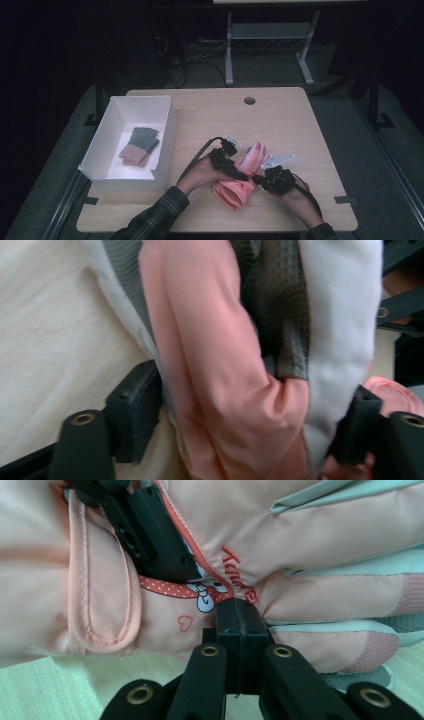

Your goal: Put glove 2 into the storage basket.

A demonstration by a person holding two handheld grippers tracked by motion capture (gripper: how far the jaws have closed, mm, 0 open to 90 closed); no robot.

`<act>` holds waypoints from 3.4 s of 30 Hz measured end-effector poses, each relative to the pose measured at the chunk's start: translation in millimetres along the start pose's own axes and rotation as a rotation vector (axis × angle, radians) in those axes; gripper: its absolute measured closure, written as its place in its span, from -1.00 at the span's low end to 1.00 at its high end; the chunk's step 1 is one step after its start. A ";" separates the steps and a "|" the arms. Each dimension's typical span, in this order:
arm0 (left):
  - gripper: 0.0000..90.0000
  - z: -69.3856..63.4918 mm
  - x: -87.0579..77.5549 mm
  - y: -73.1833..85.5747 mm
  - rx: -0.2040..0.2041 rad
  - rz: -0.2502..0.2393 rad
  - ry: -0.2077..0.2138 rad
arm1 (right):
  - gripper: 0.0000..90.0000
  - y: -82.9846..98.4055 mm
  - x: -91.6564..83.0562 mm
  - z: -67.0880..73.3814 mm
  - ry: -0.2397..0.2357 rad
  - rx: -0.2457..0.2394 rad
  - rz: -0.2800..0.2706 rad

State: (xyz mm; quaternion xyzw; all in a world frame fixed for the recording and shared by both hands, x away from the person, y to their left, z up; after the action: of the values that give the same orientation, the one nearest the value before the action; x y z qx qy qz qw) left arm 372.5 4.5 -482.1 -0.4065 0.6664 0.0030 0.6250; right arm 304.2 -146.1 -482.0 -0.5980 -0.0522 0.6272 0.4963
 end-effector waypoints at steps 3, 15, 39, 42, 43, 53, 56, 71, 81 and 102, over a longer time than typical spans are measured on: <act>-0.37 1.1 2.0 0.6 -0.017 0.003 0.025 | 1.00 -0.4 0.6 0.0 -0.002 0.004 -0.001; -0.04 3.4 4.1 2.9 -0.028 0.007 0.096 | 1.00 -1.5 2.8 -0.8 -0.003 -0.002 0.000; 0.42 6.0 -29.3 -2.7 -0.070 -0.069 0.102 | -0.11 10.1 -53.3 -0.5 -0.056 0.044 -0.160; 0.42 10.9 -39.6 -4.5 -0.078 -0.084 0.072 | -0.33 14.5 -56.7 -6.2 -0.025 0.050 -0.176; 0.42 12.9 -43.1 -4.7 -0.087 -0.091 0.072 | -0.40 15.3 -56.9 -7.8 -0.021 0.061 -0.172; 0.41 26.5 -94.9 -14.8 -0.135 -0.148 -0.019 | -0.68 19.6 -46.1 -14.1 0.015 0.045 -0.138; 0.41 29.9 -112.0 -18.6 -0.136 -0.152 -0.047 | -0.68 20.4 -44.7 -15.0 0.009 0.045 -0.139; 0.40 44.4 -190.3 -29.4 -0.174 -0.183 -0.127 | -0.69 21.9 -45.2 -18.9 0.000 0.058 -0.137; 0.40 63.1 -237.7 -19.8 -0.229 -0.234 -0.179 | -0.69 22.5 -44.0 -20.4 0.002 0.062 -0.127; 0.40 112.2 -294.7 42.0 -0.371 -0.277 -0.287 | -0.70 16.2 -39.2 -26.9 -0.014 0.045 -0.121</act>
State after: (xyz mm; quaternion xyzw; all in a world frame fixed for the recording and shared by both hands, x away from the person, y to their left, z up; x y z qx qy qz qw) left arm 409.8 248.7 -281.5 -0.5967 0.4971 0.0972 0.6224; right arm 308.6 -195.3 -472.9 -0.5778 -0.0777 0.6012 0.5465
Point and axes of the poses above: each handheld gripper's, and its own axes: x roughly forward along the jaws, y roughly out of its underside, z roughly to its left, the point moved 4 cm from there along x, roughly forward along the jaws, and after that the axes turned 15 degrees about -y, right-handed, at the moved point
